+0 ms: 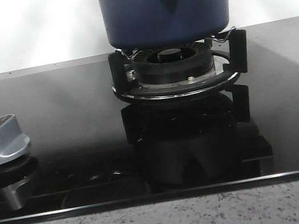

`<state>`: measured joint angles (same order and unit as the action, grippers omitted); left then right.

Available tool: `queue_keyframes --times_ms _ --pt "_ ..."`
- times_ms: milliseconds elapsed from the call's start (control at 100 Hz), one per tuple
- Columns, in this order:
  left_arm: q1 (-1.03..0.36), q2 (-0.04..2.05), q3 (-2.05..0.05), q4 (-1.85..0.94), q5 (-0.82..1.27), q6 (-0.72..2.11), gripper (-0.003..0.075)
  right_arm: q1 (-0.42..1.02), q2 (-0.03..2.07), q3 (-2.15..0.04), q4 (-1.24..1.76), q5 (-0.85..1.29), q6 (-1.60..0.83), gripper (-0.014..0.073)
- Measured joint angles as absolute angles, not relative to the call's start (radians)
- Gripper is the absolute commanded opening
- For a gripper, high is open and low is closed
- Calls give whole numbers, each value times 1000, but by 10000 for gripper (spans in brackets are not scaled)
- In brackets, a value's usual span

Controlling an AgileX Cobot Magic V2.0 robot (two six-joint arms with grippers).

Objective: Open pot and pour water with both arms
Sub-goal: 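Tilt the bowl with the right gripper to pour water into the pot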

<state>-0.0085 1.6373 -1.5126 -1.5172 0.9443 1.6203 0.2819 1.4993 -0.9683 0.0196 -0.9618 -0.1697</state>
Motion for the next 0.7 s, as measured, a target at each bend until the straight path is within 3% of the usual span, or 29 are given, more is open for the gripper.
queue_keyframes --times_ms 470,700 --pt "-9 1637 -1513 -1519 944 1620 251 282 1499 -968 20 -958 -170 -47" --pt "-9 1637 -1513 -1524 946 1620 251 275 1409 -989 66 -669 -170 -47"
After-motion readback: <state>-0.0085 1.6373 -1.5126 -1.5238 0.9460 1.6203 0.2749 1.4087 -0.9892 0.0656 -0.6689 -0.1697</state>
